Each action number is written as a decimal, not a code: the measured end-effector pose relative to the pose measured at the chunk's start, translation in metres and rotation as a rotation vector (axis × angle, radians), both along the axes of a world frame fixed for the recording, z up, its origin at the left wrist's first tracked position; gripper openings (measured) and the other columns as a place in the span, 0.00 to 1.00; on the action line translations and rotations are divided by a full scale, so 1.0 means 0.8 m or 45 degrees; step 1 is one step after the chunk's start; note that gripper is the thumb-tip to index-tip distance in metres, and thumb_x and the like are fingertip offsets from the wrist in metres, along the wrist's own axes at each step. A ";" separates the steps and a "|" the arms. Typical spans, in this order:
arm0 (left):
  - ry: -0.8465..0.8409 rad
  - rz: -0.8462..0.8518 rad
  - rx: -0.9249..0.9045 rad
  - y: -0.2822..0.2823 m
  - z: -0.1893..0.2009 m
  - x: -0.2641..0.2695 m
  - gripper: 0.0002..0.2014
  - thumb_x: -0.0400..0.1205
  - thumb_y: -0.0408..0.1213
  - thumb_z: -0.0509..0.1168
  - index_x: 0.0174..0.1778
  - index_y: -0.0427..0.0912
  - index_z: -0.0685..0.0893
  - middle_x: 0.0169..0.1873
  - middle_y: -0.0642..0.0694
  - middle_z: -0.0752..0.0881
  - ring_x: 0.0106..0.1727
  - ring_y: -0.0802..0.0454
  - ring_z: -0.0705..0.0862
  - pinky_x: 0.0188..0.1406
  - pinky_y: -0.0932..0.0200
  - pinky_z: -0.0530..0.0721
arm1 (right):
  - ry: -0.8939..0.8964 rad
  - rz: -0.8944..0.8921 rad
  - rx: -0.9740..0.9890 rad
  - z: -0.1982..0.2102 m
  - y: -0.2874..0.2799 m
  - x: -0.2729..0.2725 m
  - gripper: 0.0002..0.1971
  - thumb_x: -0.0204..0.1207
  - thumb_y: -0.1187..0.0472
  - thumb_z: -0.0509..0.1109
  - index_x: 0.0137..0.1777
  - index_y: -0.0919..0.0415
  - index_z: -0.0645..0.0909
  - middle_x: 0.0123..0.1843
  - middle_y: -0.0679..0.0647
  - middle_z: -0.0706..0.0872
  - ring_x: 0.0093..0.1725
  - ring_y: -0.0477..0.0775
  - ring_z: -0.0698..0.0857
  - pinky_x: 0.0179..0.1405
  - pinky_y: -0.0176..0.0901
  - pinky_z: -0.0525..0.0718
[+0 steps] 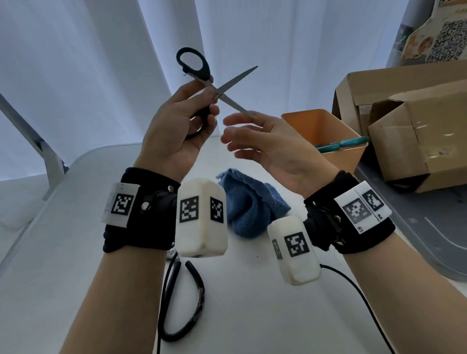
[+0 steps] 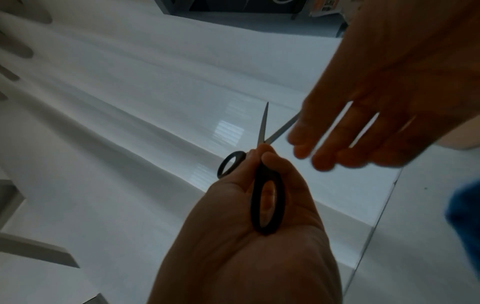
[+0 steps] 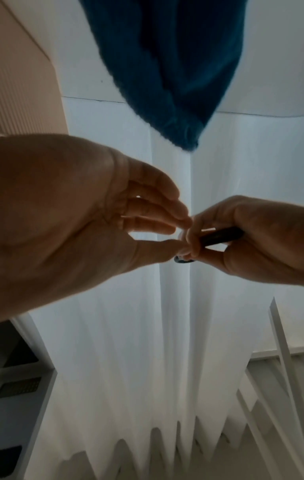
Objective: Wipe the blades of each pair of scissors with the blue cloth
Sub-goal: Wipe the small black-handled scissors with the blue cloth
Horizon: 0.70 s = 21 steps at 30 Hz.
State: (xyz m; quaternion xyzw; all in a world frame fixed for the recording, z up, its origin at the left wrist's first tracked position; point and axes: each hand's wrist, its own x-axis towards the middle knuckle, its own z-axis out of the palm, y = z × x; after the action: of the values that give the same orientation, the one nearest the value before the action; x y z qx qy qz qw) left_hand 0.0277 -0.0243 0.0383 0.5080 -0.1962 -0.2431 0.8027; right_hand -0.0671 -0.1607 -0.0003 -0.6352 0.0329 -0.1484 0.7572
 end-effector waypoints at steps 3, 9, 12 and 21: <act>0.053 -0.039 -0.019 -0.007 -0.003 -0.002 0.05 0.85 0.31 0.67 0.54 0.41 0.86 0.37 0.47 0.85 0.37 0.58 0.84 0.41 0.68 0.84 | -0.059 -0.048 0.145 0.006 0.003 0.000 0.07 0.81 0.66 0.72 0.57 0.65 0.84 0.44 0.57 0.89 0.41 0.50 0.86 0.47 0.39 0.85; 0.039 -0.144 0.054 -0.018 -0.012 -0.008 0.04 0.85 0.31 0.66 0.52 0.42 0.85 0.40 0.48 0.85 0.39 0.58 0.83 0.47 0.67 0.85 | -0.059 -0.150 0.352 0.006 -0.001 -0.001 0.00 0.81 0.65 0.72 0.49 0.61 0.84 0.40 0.56 0.89 0.39 0.50 0.86 0.46 0.39 0.87; -0.015 -0.161 0.113 -0.019 -0.015 -0.009 0.05 0.85 0.31 0.66 0.54 0.43 0.85 0.40 0.49 0.85 0.40 0.58 0.84 0.46 0.65 0.83 | -0.073 -0.194 0.405 0.007 -0.004 0.000 0.00 0.81 0.67 0.72 0.49 0.63 0.84 0.40 0.57 0.89 0.38 0.50 0.87 0.46 0.39 0.88; -0.110 -0.156 0.241 -0.010 -0.011 -0.002 0.09 0.86 0.38 0.66 0.57 0.38 0.86 0.56 0.40 0.91 0.53 0.48 0.90 0.53 0.58 0.88 | -0.045 -0.338 0.335 0.009 -0.009 -0.004 0.03 0.83 0.66 0.70 0.50 0.63 0.85 0.47 0.59 0.92 0.48 0.56 0.92 0.57 0.51 0.90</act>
State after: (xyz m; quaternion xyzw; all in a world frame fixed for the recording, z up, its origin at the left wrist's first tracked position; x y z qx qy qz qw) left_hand 0.0257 -0.0324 0.0298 0.5786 -0.2376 -0.2871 0.7255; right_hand -0.0699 -0.1681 0.0070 -0.5180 0.1224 -0.2526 0.8080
